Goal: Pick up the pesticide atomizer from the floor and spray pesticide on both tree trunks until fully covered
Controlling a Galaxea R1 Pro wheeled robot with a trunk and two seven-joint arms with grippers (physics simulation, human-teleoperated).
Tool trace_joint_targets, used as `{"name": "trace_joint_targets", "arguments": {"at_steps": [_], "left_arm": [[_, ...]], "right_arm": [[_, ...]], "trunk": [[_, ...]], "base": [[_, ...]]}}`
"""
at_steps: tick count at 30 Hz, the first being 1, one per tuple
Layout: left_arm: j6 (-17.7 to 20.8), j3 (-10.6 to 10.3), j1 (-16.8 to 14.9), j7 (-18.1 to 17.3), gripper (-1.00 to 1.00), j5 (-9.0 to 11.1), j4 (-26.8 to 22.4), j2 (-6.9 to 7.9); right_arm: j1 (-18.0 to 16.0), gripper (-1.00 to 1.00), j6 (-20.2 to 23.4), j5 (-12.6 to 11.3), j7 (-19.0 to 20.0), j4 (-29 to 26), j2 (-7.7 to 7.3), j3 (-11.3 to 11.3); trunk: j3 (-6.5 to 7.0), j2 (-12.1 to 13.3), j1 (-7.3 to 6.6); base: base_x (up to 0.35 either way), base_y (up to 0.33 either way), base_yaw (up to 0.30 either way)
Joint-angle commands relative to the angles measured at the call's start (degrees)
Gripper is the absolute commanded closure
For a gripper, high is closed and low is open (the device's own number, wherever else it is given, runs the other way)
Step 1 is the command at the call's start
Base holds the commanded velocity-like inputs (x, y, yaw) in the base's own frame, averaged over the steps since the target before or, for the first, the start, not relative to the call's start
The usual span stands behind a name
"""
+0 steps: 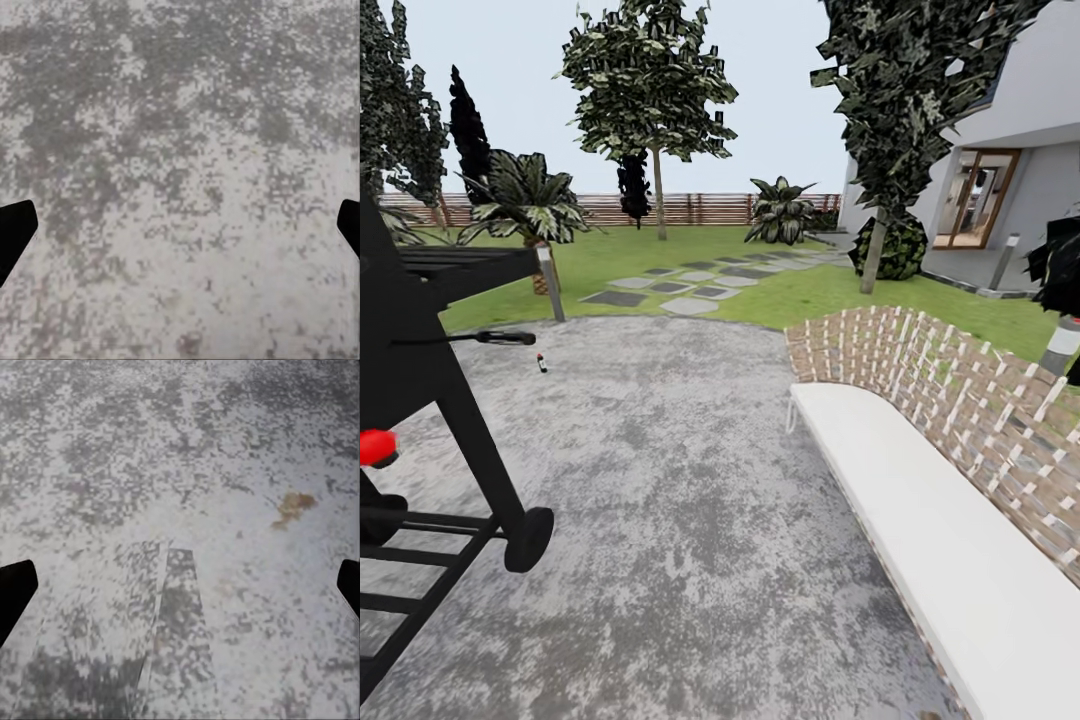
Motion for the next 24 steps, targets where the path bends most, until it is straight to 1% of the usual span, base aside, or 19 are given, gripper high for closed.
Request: {"name": "trace_joint_targets", "arguments": {"at_steps": [1,24], "left_arm": [[0.00,0.00,0.00,0.00,-1.00,0.00,0.01,0.01],[0.00,0.00,0.00,0.00,-1.00,0.00,0.00,-0.01]], "right_arm": [[0.00,-1.00,0.00,0.00,0.00,0.00,0.00,0.00],[0.00,-1.00,0.00,0.00,0.00,0.01,0.00,0.00]], "trunk": [[0.01,0.00,0.00],[0.01,0.00,0.00]], "base": [[0.340,0.000,0.000],[0.340,0.000,0.000]]}}
